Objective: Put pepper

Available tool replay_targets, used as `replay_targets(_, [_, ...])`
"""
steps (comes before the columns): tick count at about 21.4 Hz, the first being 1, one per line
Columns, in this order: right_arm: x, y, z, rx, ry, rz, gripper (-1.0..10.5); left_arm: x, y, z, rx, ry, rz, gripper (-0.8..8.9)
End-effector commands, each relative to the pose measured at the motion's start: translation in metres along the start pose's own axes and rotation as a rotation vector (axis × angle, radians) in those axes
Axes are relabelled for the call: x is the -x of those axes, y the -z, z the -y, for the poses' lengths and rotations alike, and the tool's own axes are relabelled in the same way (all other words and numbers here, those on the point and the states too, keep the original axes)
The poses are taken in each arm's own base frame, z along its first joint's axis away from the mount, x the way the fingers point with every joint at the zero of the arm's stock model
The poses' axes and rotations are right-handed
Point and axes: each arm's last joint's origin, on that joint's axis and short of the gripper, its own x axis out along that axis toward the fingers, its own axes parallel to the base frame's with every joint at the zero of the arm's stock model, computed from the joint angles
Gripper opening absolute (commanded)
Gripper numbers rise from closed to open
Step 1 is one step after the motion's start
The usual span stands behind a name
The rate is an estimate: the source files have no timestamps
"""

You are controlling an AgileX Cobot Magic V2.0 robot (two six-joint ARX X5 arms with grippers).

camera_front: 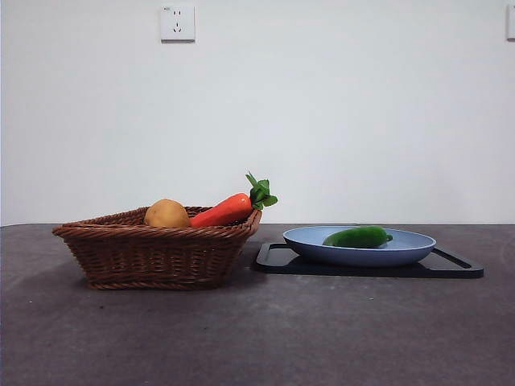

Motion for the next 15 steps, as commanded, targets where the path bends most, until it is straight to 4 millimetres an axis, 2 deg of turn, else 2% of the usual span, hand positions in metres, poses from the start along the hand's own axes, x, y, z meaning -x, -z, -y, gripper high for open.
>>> replay_targets(1, [0.006,0.003,-0.001,0.068,0.038,0.186,0.0,-0.001,0.001,0.000,0.009,-0.006,0.014,0.08])
replay_targets(3, [0.007,0.023,0.002,0.111,0.098,0.325,0.0,-0.001,0.001,0.000,0.009,-0.006,0.013,0.08])
replay_targets(7, [-0.005,0.084,0.011,0.148,0.271,0.458,0.0,-0.001,0.001,0.000,0.009,-0.006,0.014,0.08])
replay_targets(15, [-0.034,0.156,0.020,0.155,0.413,0.534,0.0,-0.001,0.001,0.000,0.009,-0.006,0.014,0.08])
